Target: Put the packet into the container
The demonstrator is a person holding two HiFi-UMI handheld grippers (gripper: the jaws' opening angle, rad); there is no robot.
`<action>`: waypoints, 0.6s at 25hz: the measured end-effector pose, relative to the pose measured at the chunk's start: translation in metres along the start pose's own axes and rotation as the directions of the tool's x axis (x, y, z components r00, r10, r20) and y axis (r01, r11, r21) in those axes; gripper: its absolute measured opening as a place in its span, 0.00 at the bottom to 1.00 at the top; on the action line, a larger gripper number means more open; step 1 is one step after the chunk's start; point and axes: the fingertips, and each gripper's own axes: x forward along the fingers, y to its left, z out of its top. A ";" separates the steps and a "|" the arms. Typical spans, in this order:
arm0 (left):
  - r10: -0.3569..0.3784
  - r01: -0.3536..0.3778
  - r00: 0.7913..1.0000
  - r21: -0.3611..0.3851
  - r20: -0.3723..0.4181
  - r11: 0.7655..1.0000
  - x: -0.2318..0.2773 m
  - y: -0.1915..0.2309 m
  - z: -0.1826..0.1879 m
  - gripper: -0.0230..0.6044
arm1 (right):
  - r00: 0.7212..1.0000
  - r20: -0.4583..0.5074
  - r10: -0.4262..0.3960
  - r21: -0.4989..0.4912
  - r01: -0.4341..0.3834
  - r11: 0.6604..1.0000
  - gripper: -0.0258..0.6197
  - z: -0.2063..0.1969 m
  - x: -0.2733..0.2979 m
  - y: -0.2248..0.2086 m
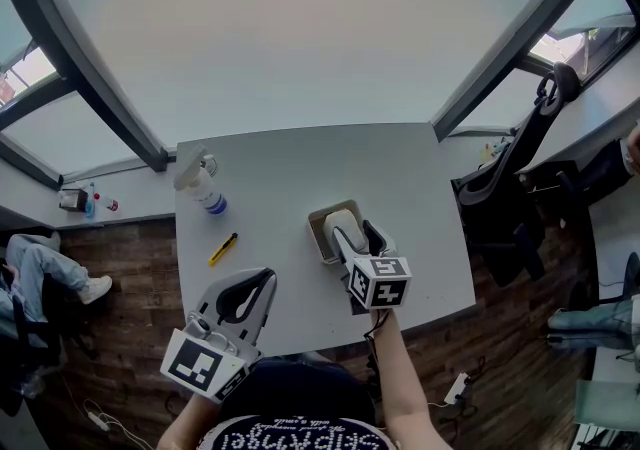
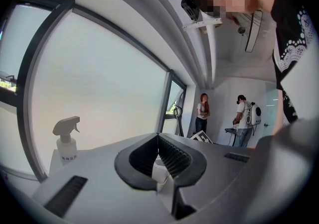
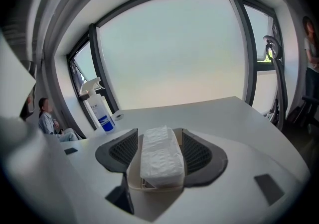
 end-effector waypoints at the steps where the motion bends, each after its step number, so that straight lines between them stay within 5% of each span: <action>1: 0.000 0.000 1.000 0.010 0.009 1.000 0.001 0.001 0.003 0.05 | 1.000 0.005 0.006 -0.002 -0.006 1.000 0.47 0.003 0.000 0.000; 15: -0.017 0.016 0.999 0.033 0.039 0.999 0.001 -0.003 0.013 0.05 | 0.987 0.154 0.054 -0.046 -0.047 0.998 0.46 0.062 -0.043 0.012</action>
